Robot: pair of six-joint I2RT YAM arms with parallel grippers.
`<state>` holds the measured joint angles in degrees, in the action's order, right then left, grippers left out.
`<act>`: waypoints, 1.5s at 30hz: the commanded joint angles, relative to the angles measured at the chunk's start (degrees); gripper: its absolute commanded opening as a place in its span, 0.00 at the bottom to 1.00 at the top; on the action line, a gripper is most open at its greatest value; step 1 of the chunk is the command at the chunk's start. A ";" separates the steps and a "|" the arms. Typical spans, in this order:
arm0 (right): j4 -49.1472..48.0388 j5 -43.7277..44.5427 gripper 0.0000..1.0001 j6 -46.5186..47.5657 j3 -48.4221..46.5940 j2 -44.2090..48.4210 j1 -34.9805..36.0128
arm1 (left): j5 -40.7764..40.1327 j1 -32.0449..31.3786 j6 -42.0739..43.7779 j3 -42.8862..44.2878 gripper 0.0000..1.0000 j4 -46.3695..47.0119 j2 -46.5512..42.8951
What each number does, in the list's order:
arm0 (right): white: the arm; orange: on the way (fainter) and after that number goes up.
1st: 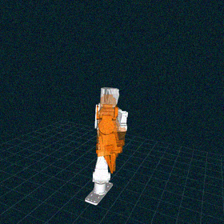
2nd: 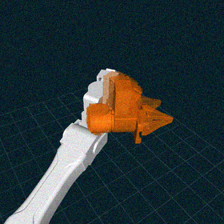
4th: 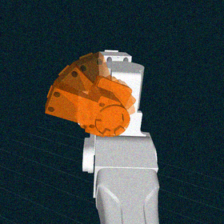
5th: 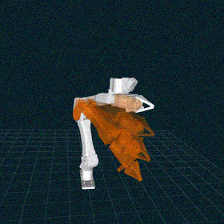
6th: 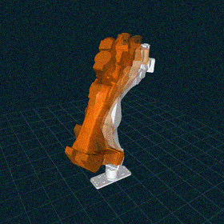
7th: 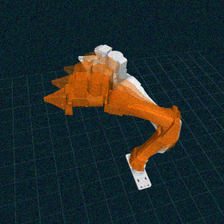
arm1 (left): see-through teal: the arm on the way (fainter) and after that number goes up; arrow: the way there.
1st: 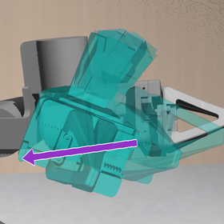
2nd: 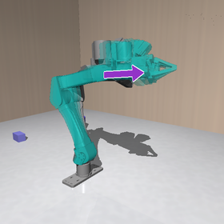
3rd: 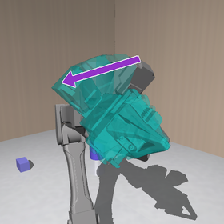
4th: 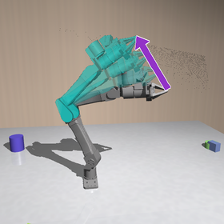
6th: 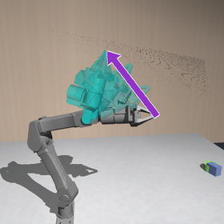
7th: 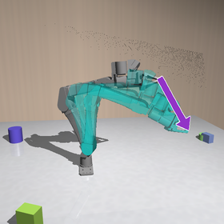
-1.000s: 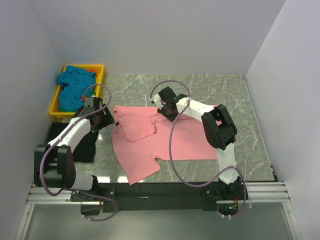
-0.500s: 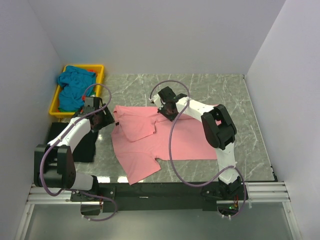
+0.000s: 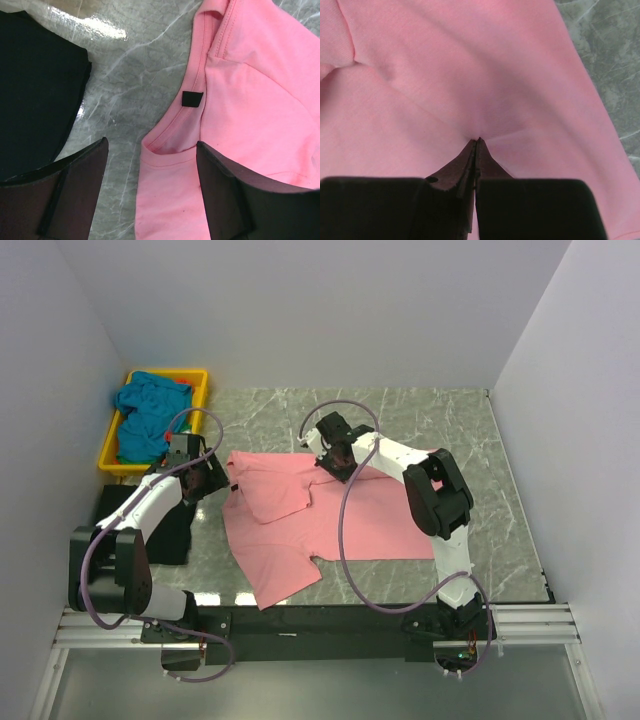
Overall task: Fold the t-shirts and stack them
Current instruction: Fold the tshirt
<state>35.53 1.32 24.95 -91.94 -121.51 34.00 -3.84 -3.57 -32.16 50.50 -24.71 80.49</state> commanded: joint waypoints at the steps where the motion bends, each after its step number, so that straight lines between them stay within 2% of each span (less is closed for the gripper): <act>1: 1.74 -1.06 0.03 0.19 -1.66 3.48 0.37 | 0.67 -0.29 0.87 2.06 0.77 0.28 -0.07; 19: 3.67 -2.73 0.06 -1.92 -0.26 3.21 0.45 | 1.37 -0.29 1.05 2.06 0.77 0.19 0.19; 24: 2.88 -3.26 0.12 -3.33 1.15 5.32 0.37 | 1.73 -0.29 0.96 2.06 0.77 0.28 0.20; 27: 0.25 -3.34 0.25 -7.01 3.17 7.60 -0.68 | 1.73 -0.29 0.96 2.15 0.77 0.28 0.02; 28: -1.50 -4.04 0.33 -10.24 3.69 8.30 -1.64 | 1.73 -0.29 0.96 2.15 0.77 0.28 -0.07; 32: -8.16 -10.18 0.43 -20.27 10.35 14.79 -6.92 | 1.64 -0.29 0.96 2.06 0.77 0.27 -0.42; 40: -17.94 -8.79 0.45 -48.45 23.90 24.21 -21.33 | 1.99 -0.29 0.96 1.97 0.77 0.28 -1.03; 45: -23.05 -11.52 0.45 -60.27 31.38 26.59 -29.25 | 1.81 -0.29 0.87 2.06 0.77 0.28 -1.39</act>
<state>17.43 -8.14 -23.33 -62.87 -96.51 6.52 -2.63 -3.60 -32.14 50.50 -24.71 80.51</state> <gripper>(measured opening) 0.452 0.768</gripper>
